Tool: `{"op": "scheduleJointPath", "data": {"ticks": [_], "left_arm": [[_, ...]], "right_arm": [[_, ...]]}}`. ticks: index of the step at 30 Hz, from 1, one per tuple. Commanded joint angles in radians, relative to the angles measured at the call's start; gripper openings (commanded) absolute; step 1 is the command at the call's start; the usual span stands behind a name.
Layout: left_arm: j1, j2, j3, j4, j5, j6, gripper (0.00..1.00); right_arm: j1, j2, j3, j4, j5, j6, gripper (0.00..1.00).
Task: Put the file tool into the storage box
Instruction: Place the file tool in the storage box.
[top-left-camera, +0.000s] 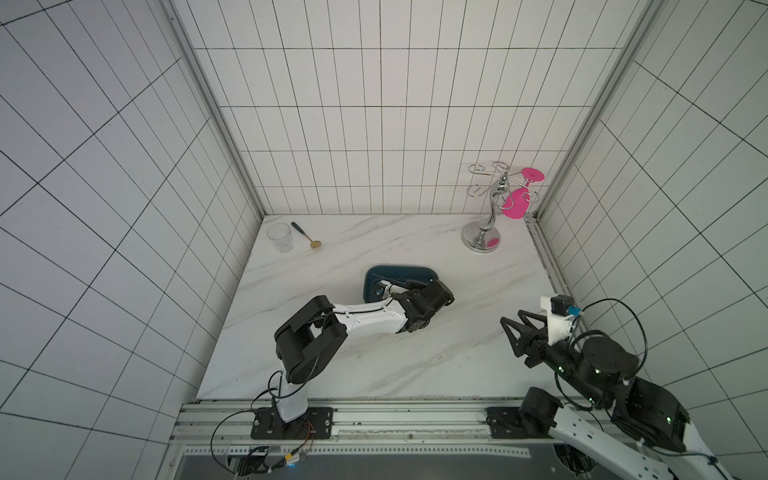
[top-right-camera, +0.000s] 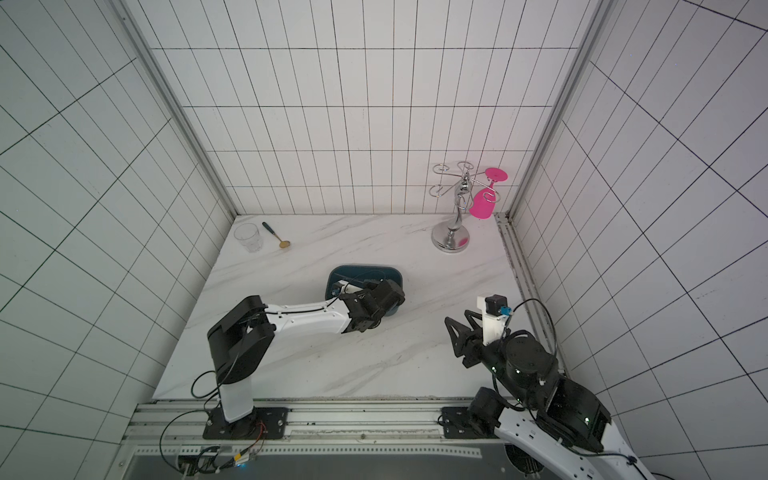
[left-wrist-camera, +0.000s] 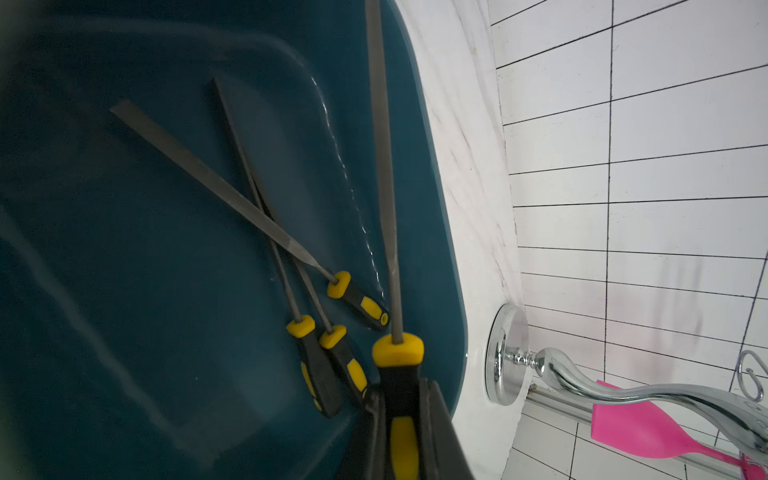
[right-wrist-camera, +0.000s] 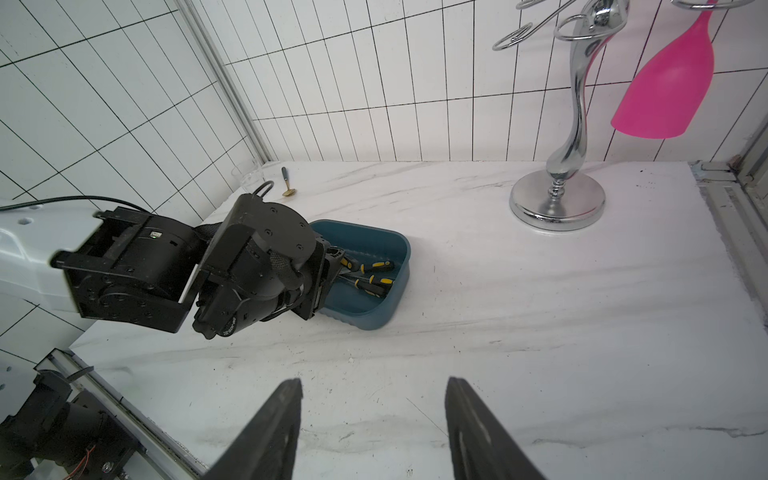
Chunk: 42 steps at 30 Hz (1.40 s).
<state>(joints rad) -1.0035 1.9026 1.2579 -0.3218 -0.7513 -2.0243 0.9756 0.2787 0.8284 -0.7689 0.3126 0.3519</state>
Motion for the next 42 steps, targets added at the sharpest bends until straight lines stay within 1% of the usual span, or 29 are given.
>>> {"op": "scheduleJointPath", "data": {"ticks": [1, 4, 5, 6, 7, 8, 9, 11, 12, 14, 16, 17, 19, 21, 23, 25, 28, 31, 32, 33, 36, 40, 42], "left_arm": [[0.0, 0.023, 0.003, -0.003, 0.022, -0.018, 0.0], [0.0, 0.027, -0.002, 0.027, 0.032, -0.005, 0.01], [0.0, 0.026, -0.007, 0.051, 0.031, 0.021, 0.06], [0.0, 0.024, -0.004, 0.059, 0.027, 0.04, 0.21], [0.0, 0.024, 0.003, 0.057, 0.026, 0.056, 0.39], [0.0, 0.024, 0.015, 0.049, 0.024, 0.072, 0.53], [0.0, 0.022, 0.027, 0.037, 0.023, 0.084, 0.62], [-0.001, 0.02, 0.045, 0.016, 0.022, 0.094, 0.72], [0.0, 0.018, 0.05, 0.009, 0.02, 0.096, 0.75], [0.0, 0.013, 0.052, 0.003, 0.014, 0.098, 0.88], [0.0, 0.01, 0.056, 0.003, 0.006, 0.112, 0.96], [0.0, 0.006, 0.06, 0.004, 0.003, 0.13, 0.98], [-0.001, -0.003, 0.078, 0.004, -0.008, 0.186, 0.98], [-0.001, -0.022, 0.108, -0.001, -0.023, 0.283, 0.98], [-0.003, -0.049, 0.142, -0.022, -0.051, 0.366, 0.98], [-0.012, -0.079, 0.164, -0.02, -0.092, 0.46, 0.98], [-0.03, -0.128, 0.168, 0.035, -0.158, 0.634, 0.98], [-0.038, -0.171, 0.141, 0.183, -0.171, 0.895, 0.98], [-0.038, -0.181, 0.119, 0.265, -0.166, 1.055, 0.98], [-0.04, -0.198, 0.1, 0.322, -0.159, 1.184, 0.98], [-0.04, -0.273, 0.028, 0.381, -0.134, 1.442, 0.98], [-0.038, -0.404, -0.106, 0.472, -0.102, 1.697, 0.98], [-0.034, -0.465, -0.151, 0.472, -0.079, 1.8, 0.99]], "right_arm": [[0.005, -0.02, 0.015, 0.001, 0.008, -0.001, 0.59], [0.006, -0.029, 0.012, 0.004, 0.008, -0.003, 0.61], [0.006, -0.03, 0.012, 0.003, 0.008, -0.002, 0.61], [0.006, -0.03, 0.014, 0.004, 0.006, -0.002, 0.62], [0.006, -0.033, 0.015, 0.004, 0.004, -0.004, 0.62], [0.005, -0.033, 0.014, 0.005, 0.002, -0.004, 0.62], [0.006, -0.034, 0.014, 0.003, 0.0, -0.004, 0.63], [0.006, -0.035, 0.014, 0.004, -0.001, -0.004, 0.63], [0.005, -0.035, 0.014, 0.005, -0.001, -0.005, 0.63], [0.005, -0.037, 0.014, 0.004, -0.001, -0.005, 0.63], [0.005, -0.038, 0.012, 0.004, -0.001, -0.005, 0.64], [0.006, -0.038, 0.012, 0.005, 0.0, -0.005, 0.64], [0.006, -0.041, 0.01, 0.005, 0.002, -0.005, 0.66], [0.005, -0.043, 0.008, 0.006, 0.007, -0.004, 0.69], [0.005, -0.044, 0.004, 0.011, 0.009, -0.004, 0.77], [0.006, -0.048, -0.004, 0.021, 0.003, -0.008, 0.81], [0.005, -0.047, -0.008, 0.024, 0.013, -0.01, 0.89], [0.005, -0.045, -0.009, 0.024, 0.034, -0.01, 0.94], [0.005, -0.043, -0.008, 0.023, 0.042, -0.01, 0.95], [0.006, -0.042, -0.009, 0.023, 0.051, -0.01, 1.0], [0.005, -0.036, -0.015, 0.023, 0.089, -0.001, 0.99], [0.005, -0.009, -0.029, 0.032, 0.202, 0.039, 0.99], [0.005, 0.024, -0.031, 0.061, 0.229, 0.027, 0.99]]}}
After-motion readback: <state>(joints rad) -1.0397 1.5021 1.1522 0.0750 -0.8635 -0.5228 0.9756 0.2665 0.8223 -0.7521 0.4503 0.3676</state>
